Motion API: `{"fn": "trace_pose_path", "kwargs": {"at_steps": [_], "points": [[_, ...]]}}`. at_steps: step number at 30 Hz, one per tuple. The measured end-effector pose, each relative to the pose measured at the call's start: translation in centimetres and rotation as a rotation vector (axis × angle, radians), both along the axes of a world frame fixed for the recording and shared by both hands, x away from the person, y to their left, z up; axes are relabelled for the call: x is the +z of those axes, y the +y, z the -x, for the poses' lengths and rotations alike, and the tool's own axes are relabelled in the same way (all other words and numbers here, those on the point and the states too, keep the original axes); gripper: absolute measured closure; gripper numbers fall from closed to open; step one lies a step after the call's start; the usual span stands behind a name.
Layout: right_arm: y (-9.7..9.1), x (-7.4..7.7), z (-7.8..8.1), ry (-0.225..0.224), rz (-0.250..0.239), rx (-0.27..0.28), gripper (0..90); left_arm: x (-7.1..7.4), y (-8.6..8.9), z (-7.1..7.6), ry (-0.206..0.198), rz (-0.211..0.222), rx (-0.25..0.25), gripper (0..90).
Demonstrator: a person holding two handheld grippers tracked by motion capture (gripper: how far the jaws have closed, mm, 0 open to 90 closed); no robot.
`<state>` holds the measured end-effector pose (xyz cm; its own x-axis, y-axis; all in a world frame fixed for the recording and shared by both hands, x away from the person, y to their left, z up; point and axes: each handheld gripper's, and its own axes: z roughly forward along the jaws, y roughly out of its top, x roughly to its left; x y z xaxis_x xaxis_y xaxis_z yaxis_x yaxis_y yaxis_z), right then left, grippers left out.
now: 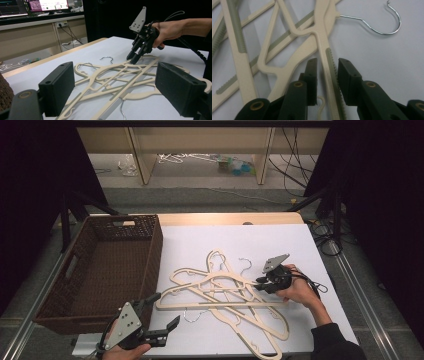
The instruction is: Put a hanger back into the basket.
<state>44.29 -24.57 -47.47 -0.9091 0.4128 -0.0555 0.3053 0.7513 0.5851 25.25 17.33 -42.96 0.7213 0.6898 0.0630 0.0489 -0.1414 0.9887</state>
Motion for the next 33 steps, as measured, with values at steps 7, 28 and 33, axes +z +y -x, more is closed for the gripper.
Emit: {"fn": "trace_pose_path", "kwargs": {"at_steps": [7,28,33], "points": [[0.3,0.1,0.0,-0.018,0.028,0.054,74.6,-0.1,-0.4,0.0,0.010,-0.012,-0.010,16.0],[0.3,4.8,4.6,-0.145,0.163,0.164,79.3,-0.7,-4.2,-2.5,0.103,-0.100,-0.038,17.8],[-0.1,5.9,6.6,-0.175,0.171,0.169,79.4,-1.3,-6.4,-4.7,0.168,-0.159,-0.039,21.7]]}}
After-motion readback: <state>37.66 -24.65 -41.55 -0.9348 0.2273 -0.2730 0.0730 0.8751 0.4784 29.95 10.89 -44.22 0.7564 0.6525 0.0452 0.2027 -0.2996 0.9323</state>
